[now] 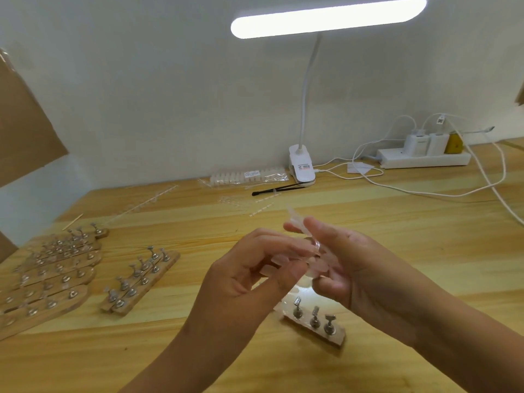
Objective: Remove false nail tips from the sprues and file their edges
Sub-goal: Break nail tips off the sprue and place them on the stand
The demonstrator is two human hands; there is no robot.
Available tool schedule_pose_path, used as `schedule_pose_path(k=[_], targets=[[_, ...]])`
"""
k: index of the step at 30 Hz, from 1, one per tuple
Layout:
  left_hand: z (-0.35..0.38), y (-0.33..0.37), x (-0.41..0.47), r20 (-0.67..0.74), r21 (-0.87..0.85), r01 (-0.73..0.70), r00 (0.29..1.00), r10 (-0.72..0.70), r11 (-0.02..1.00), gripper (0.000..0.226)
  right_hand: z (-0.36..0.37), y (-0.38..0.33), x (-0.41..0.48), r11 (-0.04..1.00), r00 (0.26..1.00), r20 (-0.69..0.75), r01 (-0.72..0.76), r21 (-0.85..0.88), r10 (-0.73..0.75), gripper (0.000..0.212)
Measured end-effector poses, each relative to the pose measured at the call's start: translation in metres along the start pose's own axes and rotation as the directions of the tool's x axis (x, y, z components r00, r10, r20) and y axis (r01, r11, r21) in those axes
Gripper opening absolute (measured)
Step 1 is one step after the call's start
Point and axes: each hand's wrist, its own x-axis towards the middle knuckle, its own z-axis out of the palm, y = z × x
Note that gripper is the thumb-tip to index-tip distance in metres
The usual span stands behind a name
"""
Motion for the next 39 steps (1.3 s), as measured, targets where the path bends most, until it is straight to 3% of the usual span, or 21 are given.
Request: schedule_pose_path(k=[3,7,12,19,23,30,36,39], targets=[[-0.001,0.001,0.001,0.038,-0.160,0.167,0.986,-0.163,0.973,0.015,-0.002,-0.002,0.003,0.991,0.989,-0.087,0.117,-0.071,-0.123,0.047],[-0.008,-0.002,0.004,0.064,-0.219,0.336,0.942,-0.330,0.916,0.024,-0.008,-0.013,0.004,0.962,0.950,-0.170,0.241,-0.129,-0.261,0.029],[-0.012,-0.002,0.008,0.040,-0.234,0.449,0.891,-0.453,0.862,0.017,-0.014,-0.015,0.000,0.880,0.919,-0.073,0.344,-0.327,-0.387,0.036],[-0.014,-0.003,0.009,0.044,-0.224,0.468,0.881,-0.471,0.855,0.016,-0.015,-0.004,0.005,0.855,0.941,-0.020,0.299,-0.423,-0.338,0.063],[-0.013,-0.004,0.009,0.056,-0.238,0.486,0.871,-0.488,0.841,0.022,-0.014,-0.002,0.006,0.878,0.944,-0.029,0.294,-0.379,-0.329,0.065],[-0.013,-0.005,0.008,0.078,-0.284,0.523,0.848,-0.524,0.803,0.029,-0.014,0.000,0.005,0.813,0.932,-0.009,0.311,-0.491,-0.362,0.068],[-0.012,-0.005,0.010,0.051,-0.278,0.536,0.837,-0.545,0.797,0.021,-0.013,0.004,0.006,0.748,0.920,0.034,0.339,-0.570,-0.390,0.065],[-0.012,-0.004,0.009,0.062,-0.304,0.537,0.835,-0.546,0.787,0.015,-0.014,0.005,0.007,0.767,0.927,0.023,0.324,-0.554,-0.375,0.065]])
